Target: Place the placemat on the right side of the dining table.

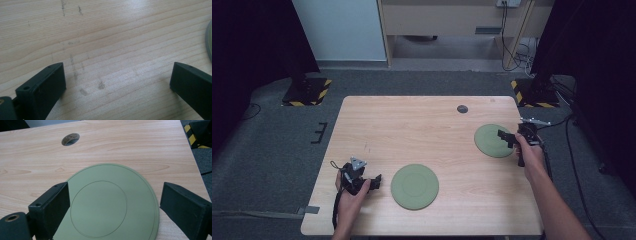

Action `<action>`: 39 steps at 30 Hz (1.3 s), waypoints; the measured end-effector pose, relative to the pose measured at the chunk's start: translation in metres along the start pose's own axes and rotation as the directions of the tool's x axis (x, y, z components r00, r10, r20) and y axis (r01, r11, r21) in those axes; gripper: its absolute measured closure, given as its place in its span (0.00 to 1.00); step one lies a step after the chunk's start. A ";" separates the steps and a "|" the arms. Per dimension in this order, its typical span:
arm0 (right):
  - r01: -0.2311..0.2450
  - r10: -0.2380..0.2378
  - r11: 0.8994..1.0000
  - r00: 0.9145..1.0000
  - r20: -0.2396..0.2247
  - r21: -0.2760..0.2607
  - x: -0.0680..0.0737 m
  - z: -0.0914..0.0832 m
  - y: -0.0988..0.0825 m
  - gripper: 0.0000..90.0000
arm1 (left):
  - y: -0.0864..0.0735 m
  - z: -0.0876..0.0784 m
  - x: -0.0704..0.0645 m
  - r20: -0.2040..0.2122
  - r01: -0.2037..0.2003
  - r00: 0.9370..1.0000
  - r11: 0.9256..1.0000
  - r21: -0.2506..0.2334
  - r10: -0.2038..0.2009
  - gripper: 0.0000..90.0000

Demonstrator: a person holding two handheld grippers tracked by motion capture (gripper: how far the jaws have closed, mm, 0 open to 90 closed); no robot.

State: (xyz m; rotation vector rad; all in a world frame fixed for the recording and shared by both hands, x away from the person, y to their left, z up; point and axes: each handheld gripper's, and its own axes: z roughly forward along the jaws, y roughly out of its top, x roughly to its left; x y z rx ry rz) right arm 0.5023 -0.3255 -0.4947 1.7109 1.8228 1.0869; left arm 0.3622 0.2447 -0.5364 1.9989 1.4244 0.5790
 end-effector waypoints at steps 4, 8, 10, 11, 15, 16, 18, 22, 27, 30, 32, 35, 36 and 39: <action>0.017 -0.017 1.000 1.000 0.002 -0.017 0.003 -0.003 0.000 0.10 | 0.000 0.000 0.000 0.000 0.001 1.000 1.000 0.000 -0.001 0.00; 0.032 -0.032 0.999 0.999 0.002 -0.032 0.006 -0.006 0.001 0.10 | 0.000 0.000 0.000 0.000 0.001 1.000 1.000 0.000 -0.001 0.00; 0.036 -0.036 0.999 0.999 0.001 -0.036 0.008 -0.007 0.001 0.09 | 0.000 0.000 0.000 0.000 0.002 1.000 1.000 0.000 -0.002 0.00; 0.044 -0.044 0.998 0.999 0.001 -0.039 0.009 -0.008 0.001 0.09 | 0.000 0.000 0.000 0.000 0.002 1.000 1.000 0.000 -0.002 0.00; 0.052 -0.052 0.998 0.999 0.000 -0.044 0.011 -0.010 0.001 0.09 | 0.000 0.000 0.000 0.000 0.002 1.000 1.000 0.000 -0.002 0.00; 0.057 -0.057 0.997 0.998 0.001 -0.050 0.012 -0.011 0.001 0.09 | 0.000 0.000 0.000 0.000 0.002 1.000 1.000 0.000 -0.002 0.00; 0.064 -0.064 0.996 0.998 0.002 -0.055 0.013 -0.012 0.000 0.09 | 0.000 0.000 0.000 0.000 0.002 1.000 1.000 0.000 -0.002 0.00; 0.064 -0.065 0.996 0.998 -0.014 -0.067 0.019 -0.014 0.001 0.09 | 0.000 0.000 0.000 0.000 0.002 1.000 1.000 0.000 -0.002 0.00; 0.088 -0.090 0.994 0.995 -0.030 -0.067 0.026 -0.017 0.000 0.09 | 0.000 0.000 0.000 0.000 0.002 1.000 1.000 0.000 -0.002 0.00; 0.098 -0.100 0.993 0.994 -0.038 -0.070 0.030 -0.018 0.000 0.09 | 0.000 0.000 0.000 0.000 0.001 1.000 1.000 0.000 -0.001 0.00; 0.108 -0.111 0.992 0.993 -0.039 -0.069 0.034 -0.019 0.000 0.09 | 0.000 0.000 0.000 0.000 0.001 1.000 1.000 0.000 -0.001 0.00; 0.130 -0.133 0.990 0.990 -0.041 -0.061 0.040 -0.019 -0.001 0.09 | 0.000 0.000 0.000 0.000 0.002 1.000 1.000 0.000 -0.002 0.00; 0.134 -0.136 0.989 0.990 -0.040 -0.059 0.041 -0.019 -0.002 0.09 | 0.000 0.000 0.000 0.000 0.002 1.000 1.000 0.000 -0.002 0.00; 0.143 -0.146 0.988 0.988 -0.047 -0.054 0.046 -0.018 -0.004 0.09 | 0.000 0.000 0.000 0.000 0.001 1.000 1.000 0.000 -0.001 0.00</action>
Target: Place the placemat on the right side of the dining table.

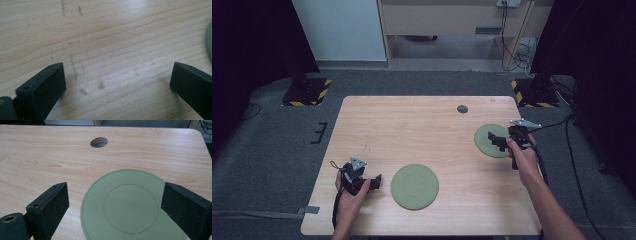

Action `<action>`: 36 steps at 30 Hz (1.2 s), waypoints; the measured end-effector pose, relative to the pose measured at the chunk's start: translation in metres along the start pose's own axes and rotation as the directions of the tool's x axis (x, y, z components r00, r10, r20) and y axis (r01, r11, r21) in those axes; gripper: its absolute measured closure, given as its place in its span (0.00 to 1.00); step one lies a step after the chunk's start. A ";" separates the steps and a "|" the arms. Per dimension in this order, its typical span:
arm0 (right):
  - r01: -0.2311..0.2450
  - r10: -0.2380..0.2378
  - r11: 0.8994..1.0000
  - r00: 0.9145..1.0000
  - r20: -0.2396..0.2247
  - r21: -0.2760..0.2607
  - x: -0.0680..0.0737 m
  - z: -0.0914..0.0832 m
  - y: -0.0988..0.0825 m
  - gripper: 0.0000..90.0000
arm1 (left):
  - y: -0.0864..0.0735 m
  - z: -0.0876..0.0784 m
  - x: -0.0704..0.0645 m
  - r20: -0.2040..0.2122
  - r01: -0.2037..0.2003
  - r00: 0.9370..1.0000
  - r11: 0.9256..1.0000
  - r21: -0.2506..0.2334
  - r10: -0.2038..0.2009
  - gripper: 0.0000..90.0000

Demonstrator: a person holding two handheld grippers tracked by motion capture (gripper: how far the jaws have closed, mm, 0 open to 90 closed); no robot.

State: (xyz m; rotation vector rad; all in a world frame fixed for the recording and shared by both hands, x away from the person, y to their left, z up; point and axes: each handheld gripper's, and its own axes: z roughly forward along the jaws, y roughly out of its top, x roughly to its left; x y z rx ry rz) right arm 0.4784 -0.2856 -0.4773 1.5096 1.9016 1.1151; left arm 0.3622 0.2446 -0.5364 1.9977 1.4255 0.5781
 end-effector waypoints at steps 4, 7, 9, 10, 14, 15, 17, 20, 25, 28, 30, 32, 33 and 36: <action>0.014 -0.014 1.000 1.000 -0.016 0.006 0.009 0.001 -0.001 0.09 | 0.000 0.000 0.000 0.000 0.000 1.000 1.000 0.000 0.000 0.00; 0.029 -0.029 1.000 0.999 -0.024 0.012 0.016 0.001 0.000 0.09 | 0.000 0.000 0.000 0.000 0.000 1.000 1.000 0.000 0.000 0.00; 0.034 -0.034 0.999 0.999 -0.034 0.013 0.020 0.002 0.000 0.09 | 0.000 0.000 0.000 0.000 0.000 1.000 1.000 0.000 0.000 0.00; 0.034 -0.033 0.999 0.999 -0.038 0.015 0.022 0.002 0.000 0.09 | 0.000 0.000 0.000 0.000 0.000 1.000 1.000 0.000 0.000 0.00; 0.046 -0.044 0.999 0.998 -0.053 0.020 0.028 0.003 0.000 0.09 | 0.000 0.000 0.000 0.000 0.000 1.000 1.000 0.000 0.000 0.00; 0.057 -0.055 0.998 0.996 -0.068 0.028 0.033 0.004 0.000 0.08 | 0.000 0.000 0.000 0.000 0.000 1.000 1.000 0.000 0.000 0.00; 0.062 -0.059 0.998 0.995 -0.077 0.032 0.037 0.004 -0.001 0.08 | 0.000 0.000 0.000 0.000 0.000 1.000 1.000 0.000 0.000 0.00; 0.075 -0.071 0.996 0.993 -0.090 0.041 0.044 0.006 -0.002 0.08 | 0.000 0.000 0.000 0.000 0.000 1.000 1.000 0.000 0.000 0.00; 0.094 -0.088 0.994 0.991 -0.100 0.049 0.052 0.009 -0.005 0.08 | 0.000 0.000 0.000 0.000 0.000 1.000 1.000 0.000 0.000 0.00; 0.095 -0.089 0.994 0.991 -0.103 0.054 0.055 0.010 -0.005 0.08 | 0.000 0.000 0.000 0.000 0.000 1.000 1.000 0.000 0.000 0.00; 0.097 -0.091 0.994 0.990 -0.105 0.054 0.056 0.011 -0.005 0.08 | 0.000 0.000 0.000 0.000 0.000 1.000 1.000 0.000 0.000 0.00; 0.105 -0.098 0.993 0.989 -0.112 0.056 0.060 0.011 -0.006 0.08 | 0.000 0.000 0.000 0.000 0.000 1.000 1.000 0.000 0.000 0.00; 0.106 -0.099 0.993 0.988 -0.115 0.056 0.061 0.011 -0.006 0.08 | 0.000 0.000 0.000 0.000 0.000 1.000 1.000 0.000 0.000 0.00; 0.109 -0.102 0.992 0.988 -0.118 0.057 0.062 0.012 -0.006 0.08 | 0.000 0.000 0.000 0.000 0.000 1.000 1.000 0.000 0.000 0.00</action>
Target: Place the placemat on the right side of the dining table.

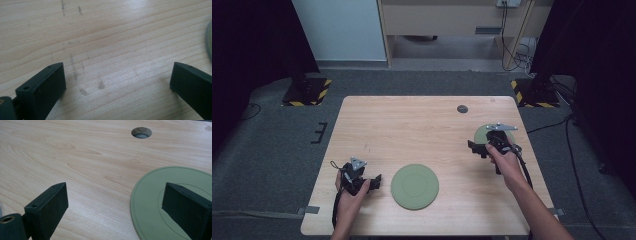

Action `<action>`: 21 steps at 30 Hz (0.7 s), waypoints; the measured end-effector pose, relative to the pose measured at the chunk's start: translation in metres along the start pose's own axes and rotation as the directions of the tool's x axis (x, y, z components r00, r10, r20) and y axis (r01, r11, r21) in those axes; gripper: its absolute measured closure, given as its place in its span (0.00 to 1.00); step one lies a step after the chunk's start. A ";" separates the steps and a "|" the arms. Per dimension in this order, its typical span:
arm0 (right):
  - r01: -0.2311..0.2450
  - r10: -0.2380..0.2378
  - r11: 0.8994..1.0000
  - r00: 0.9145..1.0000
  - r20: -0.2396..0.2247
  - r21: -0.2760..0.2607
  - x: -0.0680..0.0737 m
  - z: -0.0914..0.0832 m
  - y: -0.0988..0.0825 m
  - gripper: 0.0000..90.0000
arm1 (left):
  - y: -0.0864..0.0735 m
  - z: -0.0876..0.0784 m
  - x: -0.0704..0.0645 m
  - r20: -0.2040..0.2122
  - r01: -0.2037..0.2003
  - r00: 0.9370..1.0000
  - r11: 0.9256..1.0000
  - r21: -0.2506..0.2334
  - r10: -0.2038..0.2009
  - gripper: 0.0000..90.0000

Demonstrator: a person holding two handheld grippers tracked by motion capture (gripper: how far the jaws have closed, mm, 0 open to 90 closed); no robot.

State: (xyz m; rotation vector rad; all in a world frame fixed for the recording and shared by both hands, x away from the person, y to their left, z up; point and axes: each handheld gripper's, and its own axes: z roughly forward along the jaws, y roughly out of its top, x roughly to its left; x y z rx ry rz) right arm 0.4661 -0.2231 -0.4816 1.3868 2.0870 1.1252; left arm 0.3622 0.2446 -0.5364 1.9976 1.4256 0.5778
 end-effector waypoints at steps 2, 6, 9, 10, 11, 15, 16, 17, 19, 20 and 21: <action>-0.004 0.004 1.000 1.000 -0.002 0.006 0.001 0.001 0.000 0.08 | 0.000 0.000 0.000 0.000 0.000 1.000 1.000 0.000 0.000 0.00; 0.002 -0.002 1.000 1.000 -0.004 0.010 0.002 0.002 -0.002 0.08 | 0.000 0.000 0.000 0.000 0.000 1.000 1.000 0.000 0.000 0.00; 0.002 -0.002 1.000 1.000 -0.006 0.015 0.003 0.002 -0.004 0.08 | 0.000 0.000 0.000 0.000 0.000 1.000 1.000 0.000 0.000 0.00; 0.001 -0.001 1.000 1.000 -0.005 0.015 0.003 0.002 -0.004 0.08 | 0.000 0.000 0.000 0.000 0.000 1.000 1.000 0.000 0.000 0.00; 0.005 -0.005 1.000 1.000 -0.006 0.019 0.003 0.003 -0.005 0.08 | 0.000 0.000 0.000 0.000 0.000 1.000 1.000 0.000 0.000 0.00; 0.012 -0.012 1.000 1.000 -0.016 0.025 0.006 0.003 -0.007 0.08 | 0.000 0.000 0.000 0.000 0.000 1.000 1.000 0.000 0.000 0.00; 0.013 -0.013 1.000 1.000 -0.017 0.027 0.007 0.003 -0.008 0.08 | 0.000 0.000 0.000 0.000 0.000 1.000 1.000 0.000 0.000 0.00; 0.014 -0.013 1.000 1.000 -0.021 0.028 0.008 0.003 -0.008 0.08 | 0.000 0.000 0.000 0.000 0.000 1.000 1.000 0.000 0.000 0.00; 0.018 -0.017 0.999 1.000 -0.022 0.030 0.009 0.003 -0.009 0.08 | 0.000 0.000 0.000 0.000 0.000 1.000 1.000 0.000 0.000 0.00; 0.021 -0.020 0.999 1.000 -0.023 0.035 0.011 0.004 -0.011 0.08 | 0.000 0.000 0.000 0.000 0.000 1.000 1.000 0.000 0.000 0.00; 0.024 -0.023 0.999 0.999 -0.024 0.039 0.012 0.004 -0.012 0.08 | 0.000 0.000 0.000 0.000 0.000 1.000 1.000 0.000 0.000 0.00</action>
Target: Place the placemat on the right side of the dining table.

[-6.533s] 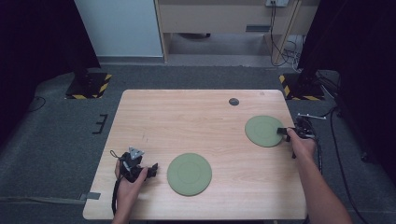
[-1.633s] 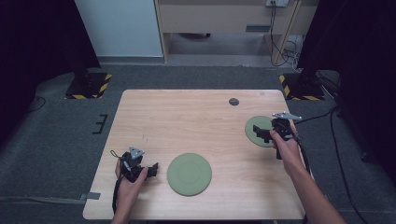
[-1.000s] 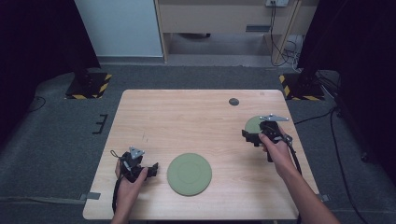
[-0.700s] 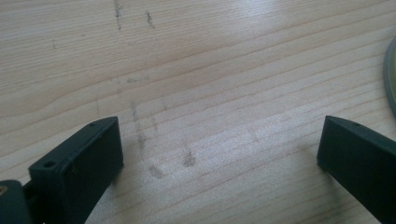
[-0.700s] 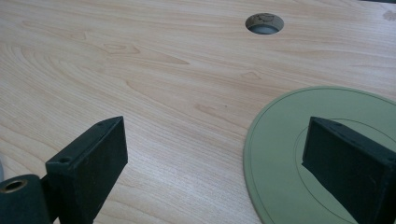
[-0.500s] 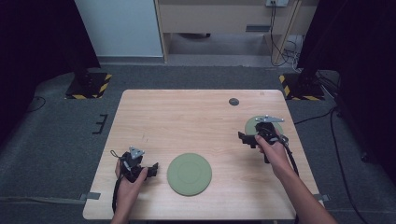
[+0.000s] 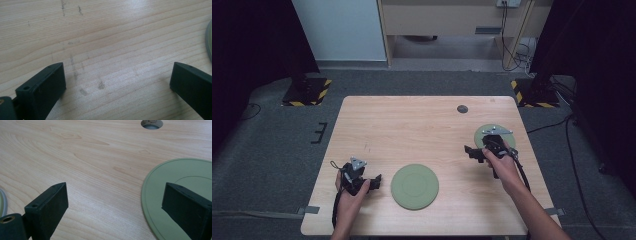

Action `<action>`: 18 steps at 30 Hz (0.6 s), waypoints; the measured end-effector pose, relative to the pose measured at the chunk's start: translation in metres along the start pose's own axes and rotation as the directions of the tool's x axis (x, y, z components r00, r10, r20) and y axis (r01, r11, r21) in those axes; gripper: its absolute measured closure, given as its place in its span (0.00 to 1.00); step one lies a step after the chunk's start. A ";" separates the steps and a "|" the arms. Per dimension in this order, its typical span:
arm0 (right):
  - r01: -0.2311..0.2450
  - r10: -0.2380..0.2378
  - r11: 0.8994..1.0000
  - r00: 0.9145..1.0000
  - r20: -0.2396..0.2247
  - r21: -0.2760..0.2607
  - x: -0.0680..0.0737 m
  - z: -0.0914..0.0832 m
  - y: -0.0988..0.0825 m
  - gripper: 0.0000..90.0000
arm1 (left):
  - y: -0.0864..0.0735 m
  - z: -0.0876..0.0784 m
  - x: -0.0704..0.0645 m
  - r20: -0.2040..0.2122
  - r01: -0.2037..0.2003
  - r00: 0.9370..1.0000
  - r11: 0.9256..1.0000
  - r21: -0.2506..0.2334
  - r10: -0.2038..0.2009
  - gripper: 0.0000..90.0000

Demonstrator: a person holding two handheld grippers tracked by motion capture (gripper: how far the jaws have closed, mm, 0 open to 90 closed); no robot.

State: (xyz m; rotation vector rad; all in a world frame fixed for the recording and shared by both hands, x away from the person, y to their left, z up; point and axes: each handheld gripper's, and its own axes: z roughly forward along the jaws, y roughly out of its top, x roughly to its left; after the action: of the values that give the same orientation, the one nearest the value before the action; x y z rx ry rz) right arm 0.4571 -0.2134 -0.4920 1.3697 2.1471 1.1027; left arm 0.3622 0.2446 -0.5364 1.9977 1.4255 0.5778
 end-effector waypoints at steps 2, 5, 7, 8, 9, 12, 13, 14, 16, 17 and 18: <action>0.006 -0.006 1.000 1.000 -0.001 0.003 0.001 0.000 -0.002 0.08 | 0.000 0.000 0.000 0.000 0.000 1.000 1.000 0.000 0.000 0.00; 0.012 -0.012 1.000 1.000 -0.006 0.009 0.004 0.001 -0.005 0.08 | 0.000 0.000 0.000 0.000 0.000 1.000 1.000 0.000 0.000 0.00; 0.012 -0.012 1.000 1.000 -0.008 0.016 0.006 0.000 -0.007 0.08 | 0.000 0.000 0.000 0.000 0.000 1.000 1.000 0.000 0.000 0.00; 0.012 -0.012 1.000 1.000 -0.008 0.016 0.006 0.000 -0.007 0.08 | 0.000 0.000 0.000 0.000 0.000 1.000 1.000 0.000 0.000 0.00; 0.023 -0.023 1.000 1.000 -0.013 0.018 0.009 0.000 -0.009 0.08 | 0.000 0.000 0.000 0.000 0.000 1.000 1.000 0.000 0.000 0.00; 0.028 -0.027 0.999 0.999 -0.021 0.026 0.012 0.000 -0.011 0.08 | 0.000 0.000 0.000 0.000 0.000 1.000 1.000 0.000 0.000 0.00; 0.028 -0.027 0.999 0.999 -0.021 0.026 0.012 0.000 -0.011 0.08 | 0.000 0.000 0.000 0.000 0.000 1.000 1.000 0.000 0.000 0.00; 0.032 -0.032 0.999 0.999 -0.022 0.028 0.013 0.001 -0.012 0.08 | 0.000 0.000 0.000 0.000 0.000 1.000 1.000 0.000 0.000 0.00; 0.039 -0.038 0.999 0.999 -0.025 0.036 0.015 0.001 -0.015 0.08 | 0.000 0.000 0.000 0.000 0.000 1.000 1.000 0.000 0.000 0.00; 0.039 -0.039 0.999 0.999 -0.026 0.037 0.016 0.001 -0.016 0.08 | 0.000 0.000 0.000 0.000 0.000 1.000 1.000 0.000 0.000 0.00; 0.039 -0.039 0.999 0.999 -0.026 0.037 0.016 0.001 -0.016 0.08 | 0.000 0.000 0.000 0.000 0.000 1.000 1.000 0.000 0.000 0.00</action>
State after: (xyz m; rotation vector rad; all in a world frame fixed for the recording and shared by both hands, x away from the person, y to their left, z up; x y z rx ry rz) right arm 0.4413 -0.2020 -0.5033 1.3309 2.2130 1.0759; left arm 0.3622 0.2446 -0.5364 1.9974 1.4257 0.5778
